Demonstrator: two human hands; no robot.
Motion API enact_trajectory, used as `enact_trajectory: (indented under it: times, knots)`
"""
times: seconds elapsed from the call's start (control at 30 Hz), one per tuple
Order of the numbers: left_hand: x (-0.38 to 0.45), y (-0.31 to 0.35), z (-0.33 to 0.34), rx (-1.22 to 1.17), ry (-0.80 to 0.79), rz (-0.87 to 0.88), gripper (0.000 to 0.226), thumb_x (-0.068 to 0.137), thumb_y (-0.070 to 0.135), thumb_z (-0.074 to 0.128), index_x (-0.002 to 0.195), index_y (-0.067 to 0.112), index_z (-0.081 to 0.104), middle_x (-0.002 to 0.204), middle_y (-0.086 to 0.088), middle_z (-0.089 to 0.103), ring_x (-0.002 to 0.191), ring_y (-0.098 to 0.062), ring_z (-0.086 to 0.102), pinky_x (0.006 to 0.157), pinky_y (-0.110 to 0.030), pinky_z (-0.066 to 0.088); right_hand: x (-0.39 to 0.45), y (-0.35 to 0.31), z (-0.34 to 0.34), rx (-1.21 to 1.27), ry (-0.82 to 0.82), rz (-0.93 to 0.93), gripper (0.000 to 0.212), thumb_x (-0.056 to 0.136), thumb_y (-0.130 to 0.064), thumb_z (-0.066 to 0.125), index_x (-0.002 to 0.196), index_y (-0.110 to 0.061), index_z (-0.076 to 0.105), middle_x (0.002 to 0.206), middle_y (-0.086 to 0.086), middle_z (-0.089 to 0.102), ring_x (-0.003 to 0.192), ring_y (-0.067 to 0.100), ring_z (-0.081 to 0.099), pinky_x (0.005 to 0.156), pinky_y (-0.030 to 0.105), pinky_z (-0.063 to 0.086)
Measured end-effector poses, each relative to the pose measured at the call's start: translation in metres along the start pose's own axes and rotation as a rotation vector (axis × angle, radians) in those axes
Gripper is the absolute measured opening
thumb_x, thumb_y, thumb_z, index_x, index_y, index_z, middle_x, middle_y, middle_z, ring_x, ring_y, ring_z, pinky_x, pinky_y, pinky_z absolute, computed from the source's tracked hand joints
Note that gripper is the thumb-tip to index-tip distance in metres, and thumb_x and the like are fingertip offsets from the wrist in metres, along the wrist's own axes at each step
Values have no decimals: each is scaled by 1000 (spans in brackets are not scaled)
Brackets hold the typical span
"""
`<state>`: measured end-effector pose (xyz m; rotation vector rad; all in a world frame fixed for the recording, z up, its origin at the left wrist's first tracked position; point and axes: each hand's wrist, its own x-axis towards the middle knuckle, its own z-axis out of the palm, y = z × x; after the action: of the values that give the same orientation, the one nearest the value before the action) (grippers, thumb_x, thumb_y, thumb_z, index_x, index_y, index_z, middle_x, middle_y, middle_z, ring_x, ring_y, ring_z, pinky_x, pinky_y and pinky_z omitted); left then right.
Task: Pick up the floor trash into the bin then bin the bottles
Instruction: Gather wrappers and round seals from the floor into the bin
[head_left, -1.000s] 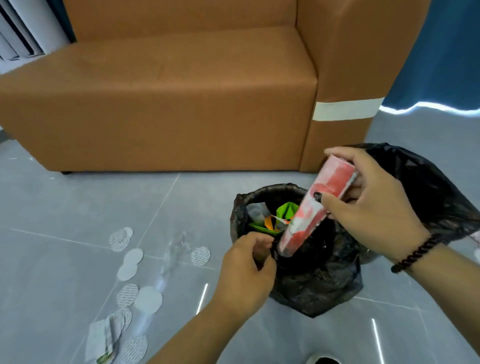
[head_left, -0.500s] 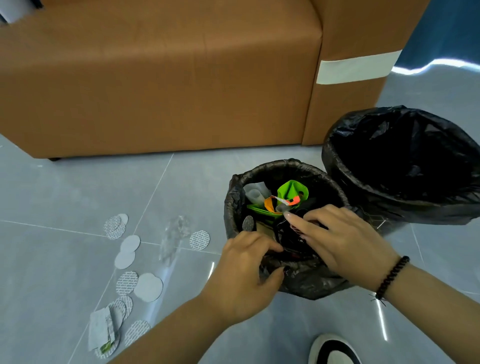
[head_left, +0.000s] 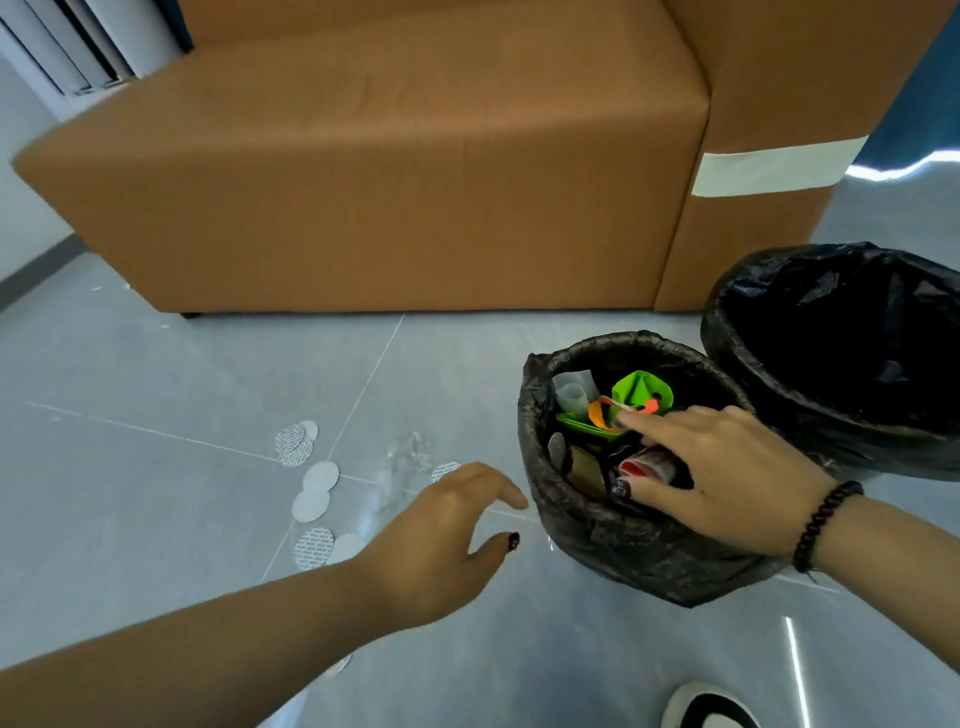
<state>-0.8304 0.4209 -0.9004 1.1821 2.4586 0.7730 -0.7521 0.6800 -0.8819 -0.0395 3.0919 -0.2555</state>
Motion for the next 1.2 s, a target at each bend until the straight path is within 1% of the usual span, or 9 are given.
enact_trajectory:
  times: [0.07,0.13,0.27,0.5,0.67,0.83,1.03,1.1,1.2]
  knots:
    - [-16,-17,-12,26,-35,-55,27,91,30,61,118,33,56,121,21,55,113,9,48,99,-7,34,5,-7,-14,-108,36,-41,79,76,-72,5,143,-38,32,135,-16,47,124,7,44,102,26,34]
    - [-29,-36,-20,24,-52,-140,27,92,30,61,118,33,56,120,24,54,108,17,44,97,-1,31,17,-17,-31,-124,73,-93,81,76,-68,0,136,-35,44,128,-14,51,117,9,49,97,27,41]
    - [-38,-85,-26,-14,-5,-337,25,92,26,60,116,32,58,117,20,57,110,3,52,100,-14,40,59,-56,-45,-208,10,-303,51,90,-53,20,124,-32,51,117,-10,53,107,13,53,92,30,45]
    - [-26,-159,-12,-150,136,-505,19,91,14,59,108,19,63,102,11,64,96,-1,57,78,-1,39,145,-132,25,-410,-329,-577,23,95,-28,40,103,-15,57,102,3,57,90,25,58,76,37,49]
    - [-18,-223,3,-265,270,-663,25,92,17,57,117,19,57,116,4,61,110,-10,56,91,-16,40,227,-173,104,-428,-525,-375,20,89,-20,50,103,-13,62,104,5,60,87,25,62,64,31,46]
    - [3,-302,-5,-155,375,-750,42,93,18,56,134,12,46,139,-9,47,126,-25,48,101,-27,36,298,-205,166,-99,-456,-97,39,90,-28,54,126,-15,50,127,9,49,110,28,54,82,34,49]
    - [26,-374,-16,63,219,-898,66,97,26,48,152,13,14,161,-10,5,147,-32,9,118,-45,17,280,-216,243,266,-495,315,75,81,-55,61,141,-27,26,147,9,9,133,34,19,102,50,38]
    - [32,-389,-20,103,130,-892,73,99,31,45,153,17,-2,161,-10,-7,148,-34,-3,119,-48,11,255,-218,262,238,-443,287,67,84,-47,59,140,-26,27,150,9,6,138,33,12,108,53,29]
    - [32,-404,-24,145,-7,-858,75,100,36,41,152,17,-9,161,-11,-4,148,-33,-3,119,-47,10,225,-220,277,316,-236,116,47,87,-13,53,133,-19,41,150,7,18,140,26,17,113,42,25]
